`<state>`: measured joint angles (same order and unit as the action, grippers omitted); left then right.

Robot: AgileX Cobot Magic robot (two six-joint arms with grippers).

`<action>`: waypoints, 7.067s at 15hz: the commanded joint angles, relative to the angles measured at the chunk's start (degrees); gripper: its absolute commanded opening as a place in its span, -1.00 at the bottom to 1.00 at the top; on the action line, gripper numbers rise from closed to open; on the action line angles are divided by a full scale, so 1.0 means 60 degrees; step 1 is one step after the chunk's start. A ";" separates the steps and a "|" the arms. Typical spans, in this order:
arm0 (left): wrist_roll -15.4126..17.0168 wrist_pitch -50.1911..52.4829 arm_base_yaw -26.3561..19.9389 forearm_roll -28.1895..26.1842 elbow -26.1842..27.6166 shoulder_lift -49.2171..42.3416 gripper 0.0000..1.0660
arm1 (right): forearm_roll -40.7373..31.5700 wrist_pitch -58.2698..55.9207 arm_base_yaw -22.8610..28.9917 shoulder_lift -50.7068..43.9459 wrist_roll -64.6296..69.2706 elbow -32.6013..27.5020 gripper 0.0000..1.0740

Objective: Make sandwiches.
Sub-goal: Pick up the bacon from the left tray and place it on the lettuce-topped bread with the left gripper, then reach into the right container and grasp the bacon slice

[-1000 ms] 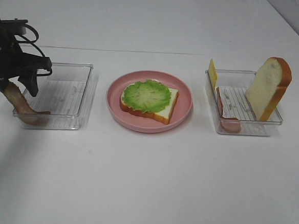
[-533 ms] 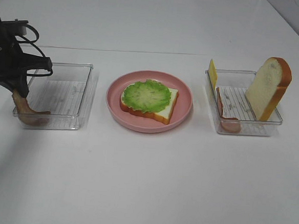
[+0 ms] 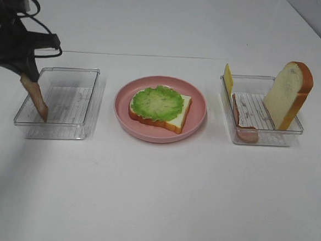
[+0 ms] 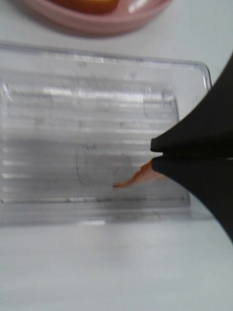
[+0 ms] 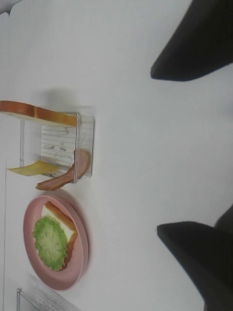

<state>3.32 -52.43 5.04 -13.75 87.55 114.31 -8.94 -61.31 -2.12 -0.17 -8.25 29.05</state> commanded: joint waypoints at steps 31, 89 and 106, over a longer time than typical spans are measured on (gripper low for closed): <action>-0.5414 0.0888 0.1757 -0.8728 0.2368 0.3543 -1.00 | -0.0029 0.0067 -0.0057 -0.0143 -0.0038 -0.0019 0.41; -0.0726 -0.1232 0.1757 0.1776 -0.9836 -1.9185 0.49 | -0.0029 0.1977 -0.0057 0.1958 0.0029 0.0630 0.40; -0.0726 -0.1232 0.1757 0.1767 -0.9836 -1.9185 0.49 | -0.0516 0.0974 0.1003 1.5928 0.0029 0.7964 0.40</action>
<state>-0.97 -60.45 15.36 -3.09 28.65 -0.29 -11.97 -54.77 3.61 95.11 -7.96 76.55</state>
